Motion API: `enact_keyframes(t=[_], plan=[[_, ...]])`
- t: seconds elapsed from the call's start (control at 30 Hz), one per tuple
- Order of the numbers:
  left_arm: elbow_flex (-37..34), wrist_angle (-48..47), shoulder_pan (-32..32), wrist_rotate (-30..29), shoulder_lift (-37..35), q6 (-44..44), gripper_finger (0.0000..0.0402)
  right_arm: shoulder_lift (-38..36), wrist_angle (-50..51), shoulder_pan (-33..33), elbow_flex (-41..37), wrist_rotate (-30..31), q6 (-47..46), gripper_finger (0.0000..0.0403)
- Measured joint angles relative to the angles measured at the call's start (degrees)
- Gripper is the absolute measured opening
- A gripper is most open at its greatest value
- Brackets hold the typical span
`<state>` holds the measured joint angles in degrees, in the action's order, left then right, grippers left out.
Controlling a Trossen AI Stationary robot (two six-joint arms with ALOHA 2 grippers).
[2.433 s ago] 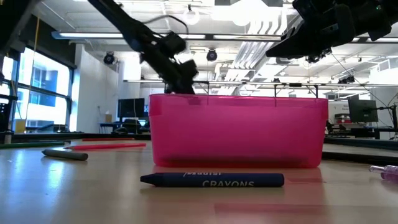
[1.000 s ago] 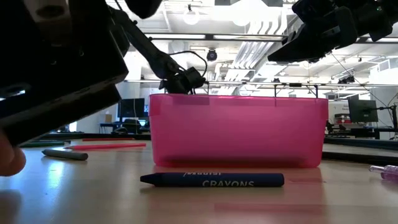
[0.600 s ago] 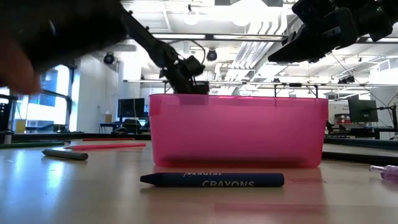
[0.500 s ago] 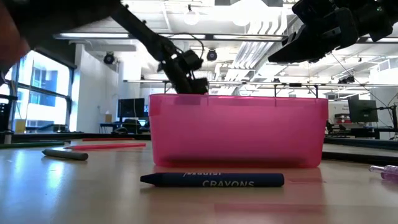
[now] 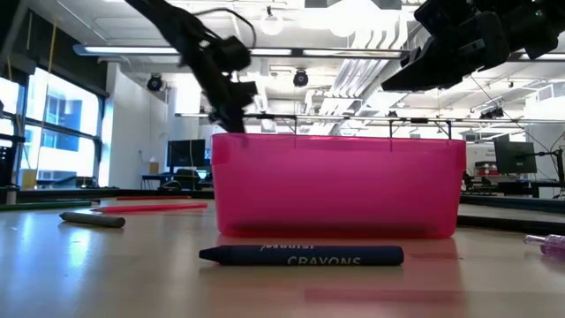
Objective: Sort crayons/erasers/pens/pencils in bins
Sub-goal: Put the red pencil into the transparent bin
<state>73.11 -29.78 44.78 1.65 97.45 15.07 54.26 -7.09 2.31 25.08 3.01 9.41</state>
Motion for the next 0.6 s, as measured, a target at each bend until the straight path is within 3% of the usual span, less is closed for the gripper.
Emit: enact_keyframes(t=[0.37, 0.6], plan=[[-17.2, -10.3, 2.4, -1.0, -20.4, -5.2, 0.0000, 0.0, 0.5, 0.0, 0.0, 0.0, -0.4, 0.0000], [-22.9, -13.2, 8.3, -0.7, -24.5, -6.0, 0.0000, 0.2, -0.3, 0.0, 0.0, -0.2, -0.4, 0.0000]])
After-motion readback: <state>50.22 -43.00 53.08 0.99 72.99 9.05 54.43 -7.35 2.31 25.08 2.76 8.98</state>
